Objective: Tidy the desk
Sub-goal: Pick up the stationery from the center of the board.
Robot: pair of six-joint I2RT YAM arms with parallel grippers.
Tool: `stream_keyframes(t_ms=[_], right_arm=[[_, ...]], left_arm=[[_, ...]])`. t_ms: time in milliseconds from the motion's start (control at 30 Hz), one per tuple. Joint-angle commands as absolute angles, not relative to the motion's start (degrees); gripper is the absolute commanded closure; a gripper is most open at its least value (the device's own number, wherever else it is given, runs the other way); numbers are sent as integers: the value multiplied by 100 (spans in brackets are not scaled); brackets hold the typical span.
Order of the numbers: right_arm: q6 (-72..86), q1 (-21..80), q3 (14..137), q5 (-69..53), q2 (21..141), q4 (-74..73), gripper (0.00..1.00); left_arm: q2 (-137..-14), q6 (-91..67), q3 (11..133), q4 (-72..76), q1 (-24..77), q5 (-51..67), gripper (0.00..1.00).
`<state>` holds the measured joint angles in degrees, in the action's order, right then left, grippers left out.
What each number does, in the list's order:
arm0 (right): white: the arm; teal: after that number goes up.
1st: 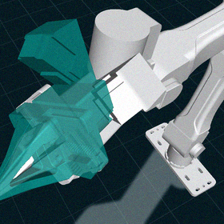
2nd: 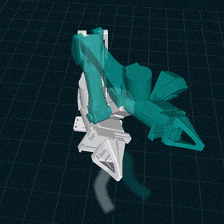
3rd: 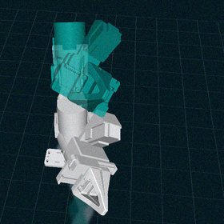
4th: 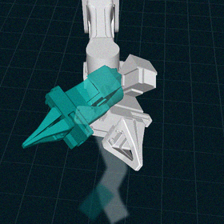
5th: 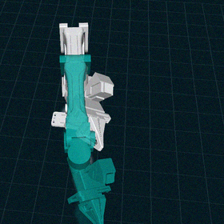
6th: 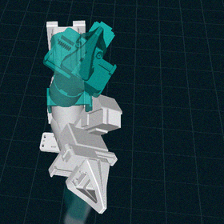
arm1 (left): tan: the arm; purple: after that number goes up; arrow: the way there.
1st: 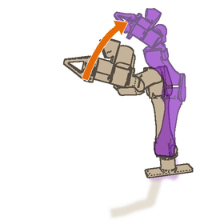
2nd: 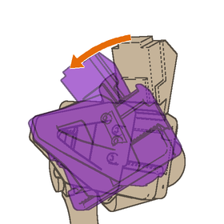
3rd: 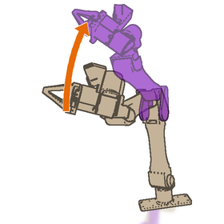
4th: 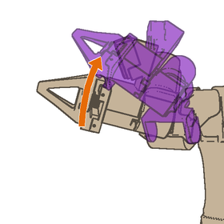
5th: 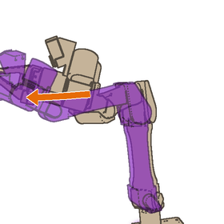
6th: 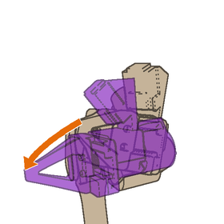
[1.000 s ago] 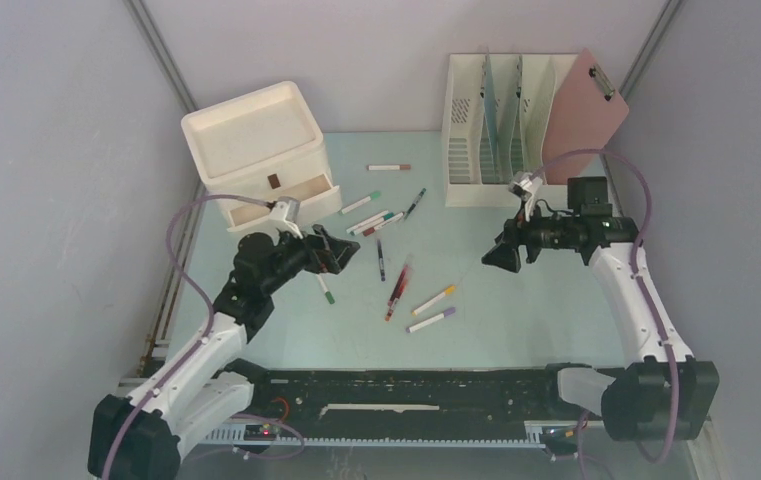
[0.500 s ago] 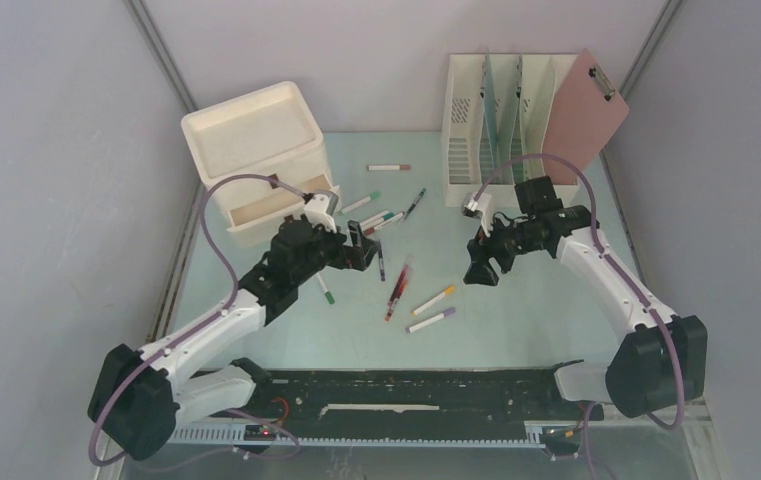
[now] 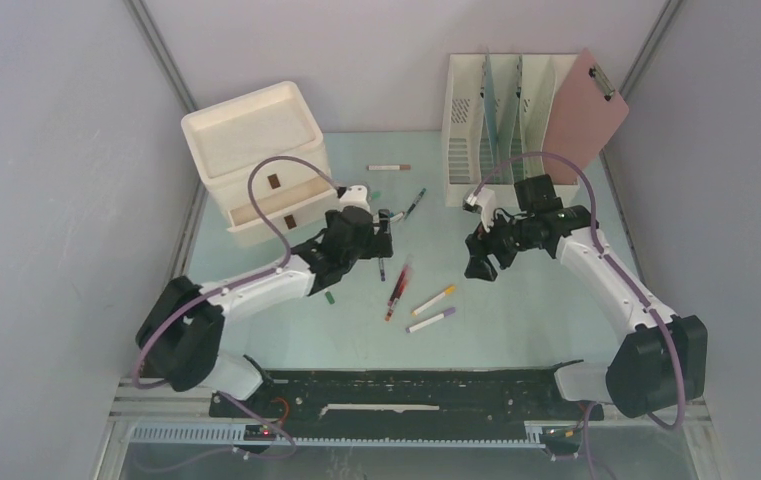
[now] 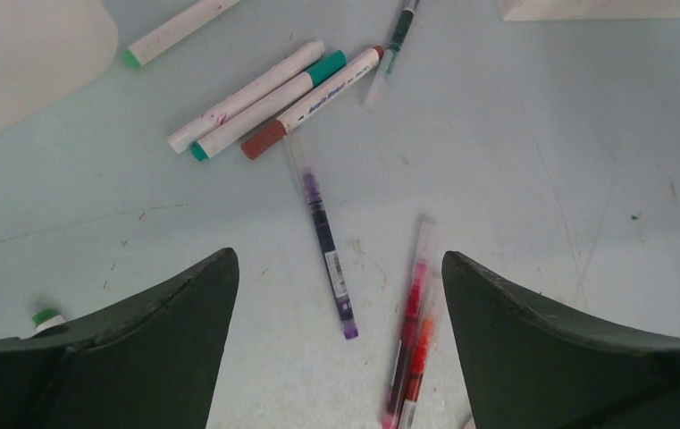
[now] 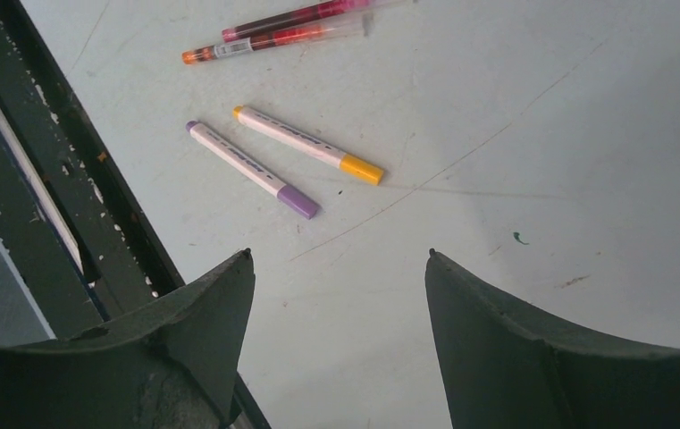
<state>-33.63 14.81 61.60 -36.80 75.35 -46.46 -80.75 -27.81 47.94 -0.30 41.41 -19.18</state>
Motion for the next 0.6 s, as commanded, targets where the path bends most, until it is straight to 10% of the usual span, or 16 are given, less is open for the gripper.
stream_keyframes(t_ms=[0,267,567], right_arm=[[-3036,1667,6386,-3290,7469,-4325,22],[-2912,1899,6385,-2820,7484,-4195,22],[-2928,1842,6381,-2773,7120,-4227,21]], left_arm=[[-8759,-3216,5640,-695,4329,-2877,10],[-9770,-3357,6482,-1330,4405,-2426,33],[-10260,-3247,6434,-1010,4539,-2279,37]])
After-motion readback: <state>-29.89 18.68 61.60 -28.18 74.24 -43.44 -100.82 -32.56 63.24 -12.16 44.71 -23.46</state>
